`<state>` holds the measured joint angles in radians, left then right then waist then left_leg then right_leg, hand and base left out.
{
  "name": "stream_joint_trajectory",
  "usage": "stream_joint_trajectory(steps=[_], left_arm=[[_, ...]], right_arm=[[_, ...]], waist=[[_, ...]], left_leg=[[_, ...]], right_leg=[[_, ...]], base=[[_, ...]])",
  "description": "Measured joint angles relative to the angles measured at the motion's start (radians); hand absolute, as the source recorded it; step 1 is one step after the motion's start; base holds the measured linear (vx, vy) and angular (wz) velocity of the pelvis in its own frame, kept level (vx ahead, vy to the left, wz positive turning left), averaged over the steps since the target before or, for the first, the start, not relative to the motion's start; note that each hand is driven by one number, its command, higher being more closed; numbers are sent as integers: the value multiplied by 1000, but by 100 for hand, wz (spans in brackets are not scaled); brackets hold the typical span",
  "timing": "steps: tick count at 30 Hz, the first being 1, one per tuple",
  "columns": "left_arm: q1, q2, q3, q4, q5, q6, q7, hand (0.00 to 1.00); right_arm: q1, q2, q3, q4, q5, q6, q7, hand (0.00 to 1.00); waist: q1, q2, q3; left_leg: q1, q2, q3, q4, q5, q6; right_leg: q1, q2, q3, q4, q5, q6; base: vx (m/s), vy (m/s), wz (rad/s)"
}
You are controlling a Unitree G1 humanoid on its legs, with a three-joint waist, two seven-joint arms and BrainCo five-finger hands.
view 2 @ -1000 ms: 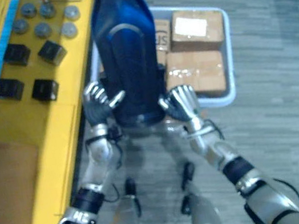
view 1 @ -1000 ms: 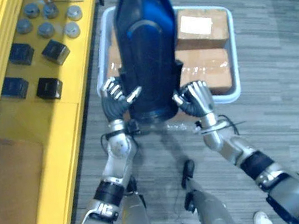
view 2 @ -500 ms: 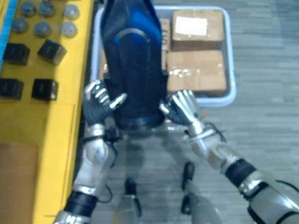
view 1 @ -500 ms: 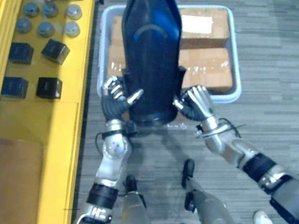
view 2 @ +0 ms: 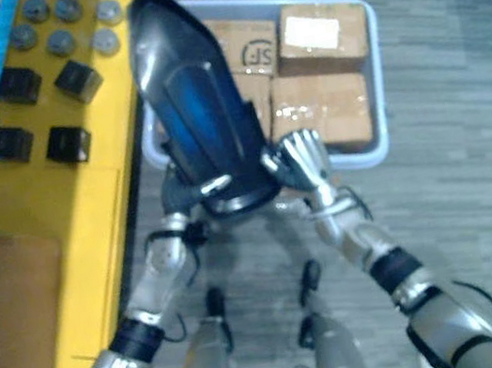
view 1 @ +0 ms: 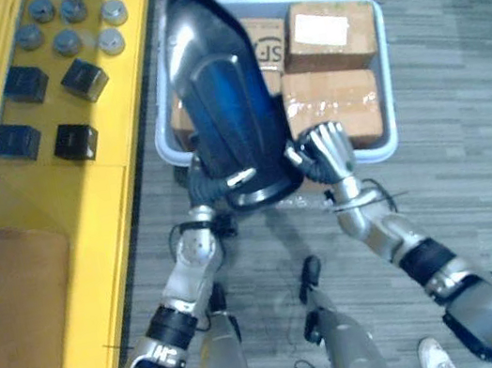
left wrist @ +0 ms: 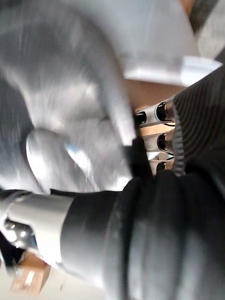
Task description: Walk over and take plastic housings, then place them on the shelf
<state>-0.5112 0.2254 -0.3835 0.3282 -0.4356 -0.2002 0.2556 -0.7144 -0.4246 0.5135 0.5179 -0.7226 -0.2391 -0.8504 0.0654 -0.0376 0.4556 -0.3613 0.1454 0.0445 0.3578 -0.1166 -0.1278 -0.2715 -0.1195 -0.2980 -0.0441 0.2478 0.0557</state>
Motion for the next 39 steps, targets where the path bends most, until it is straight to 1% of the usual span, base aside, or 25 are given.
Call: stream_joint_trajectory(steps=[1, 3, 4, 6, 9, 12, 13, 22, 25, 28, 29, 30, 31, 33, 37, 38, 39], left_arm=[[-2, 0, -5, 5, -4, 3, -3, 100], [-11, -1, -23, 35, -45, 9, -9, 100], [-13, -8, -23, 50, -72, 9, -23, 100], [-15, -12, -24, 60, -77, 8, -33, 100], [-26, -22, -25, 86, -76, 7, -31, 100], [-38, -31, -27, 94, -76, 6, -11, 100], [-39, -37, -29, 96, -76, 5, 6, 100], [-43, -49, -29, 108, -77, -21, 66, 100], [-42, -49, -26, 108, -74, -40, 87, 100], [-42, -58, -20, 108, -45, -61, 126, 100], [-41, -65, -16, 108, 6, -68, 157, 100], [-40, -73, -10, 108, 29, -81, 181, 100], [-40, -77, -6, 108, 55, -84, 195, 100], [-40, -79, 9, 106, 145, -97, 245, 100], [-39, -78, 16, 84, 221, -99, 296, 100], [-39, -78, 18, 73, 222, -99, 304, 100], [-38, -78, 18, 67, 227, -98, 311, 100]], right_arm=[[-5, 0, 1, 0, 0, 2, 0, 100], [-12, 2, 3, 0, 0, 9, 0, 100], [-14, 2, 5, 0, 0, 10, 0, 100], [-19, 2, 11, 0, 0, 11, 0, 100], [-28, 2, 19, 0, 0, 13, 1, 100], [-37, 3, 19, 0, 0, 20, 1, 100], [-38, 5, 20, 0, 0, 21, 1, 100], [-39, 19, 20, 1, 0, 21, 1, 100], [-40, 24, 19, 2, 1, 21, 1, 100], [-41, 28, 19, 4, 2, 21, 0, 100], [-41, 28, 17, 9, 3, 21, 0, 100], [-41, 28, 16, 12, 3, 21, 0, 100], [-41, 28, 16, 12, 3, 21, -1, 100], [-40, 32, 16, 17, 4, 21, -2, 100], [-31, 40, 16, 22, 10, 18, -20, 100], [-28, 42, 16, 22, 14, 17, -27, 0], [-25, 44, 16, 22, 23, 12, -28, 0]], waist=[[1, 0, 0], [3, 0, 0], [2, 0, 0], [1, 0, 0], [1, 0, 0], [0, 1, 0], [1, 1, 0], [0, 3, 1], [0, 4, 1], [2, 7, 1], [2, 9, 0], [2, 13, 1], [2, 14, 1], [1, 17, 2], [1, 17, 2], [1, 17, 2], [2, 17, 2]], left_leg=[[-4, 0, 0, 2, 0, 0], [-9, -1, 0, 7, 0, 0], [-10, -1, 0, 10, 0, 1], [-11, 0, 0, 16, -2, 3], [-15, -1, 1, 23, -4, 4], [-27, -1, 0, 35, -7, 4], [-27, -2, 1, 35, -7, 4], [-27, -2, -3, 35, -7, 4], [-27, -2, -4, 35, -7, 4], [-27, -3, -5, 35, -7, 4], [-26, -3, -5, 35, -7, 4], [-25, -3, -6, 36, -7, 4], [-24, -3, -6, 36, -7, 4], [-22, -3, -6, 36, -7, 4], [-19, -3, -7, 34, -7, 4], [-18, -3, -7, 34, -7, 4], [-16, -3, -7, 33, -7, 4]], right_leg=[[-3, 0, 1, 0, 1, 1], [-8, -1, 2, 1, 4, 0], [-8, -1, 3, 2, 4, 0], [-8, 0, 4, 3, 4, 0], [-10, -1, 7, 4, 4, 0], [-18, -2, 7, 4, 4, 0], [-18, -2, 8, 4, 4, 0], [-19, -2, 5, 9, 5, -2], [-19, -3, 4, 11, 5, -2], [-18, -3, 3, 12, 5, -2], [-17, -4, 3, 12, 5, -2], [-15, -4, 2, 12, 5, -2], [-15, -4, 2, 12, 5, -2], [-12, -3, 2, 12, 4, -2], [-7, -3, 1, 12, 4, -3], [-6, -3, 1, 12, 4, -3], [-5, -4, 1, 12, 4, -3]], base=[[-34, 50, -2], [-34, 59, -2], [-27, 57, -2], [-19, 45, -3], [-29, 56, -2], [-30, 49, -1], [-18, 42, 0], [5, 39, 1], [8, 43, 1], [0, 39, 1], [1, 39, 2], [0, 38, 1], [0, 38, 1], [-4, 38, 0], [-1, 8, 0], [0, 0, 0], [0, 0, 0]])
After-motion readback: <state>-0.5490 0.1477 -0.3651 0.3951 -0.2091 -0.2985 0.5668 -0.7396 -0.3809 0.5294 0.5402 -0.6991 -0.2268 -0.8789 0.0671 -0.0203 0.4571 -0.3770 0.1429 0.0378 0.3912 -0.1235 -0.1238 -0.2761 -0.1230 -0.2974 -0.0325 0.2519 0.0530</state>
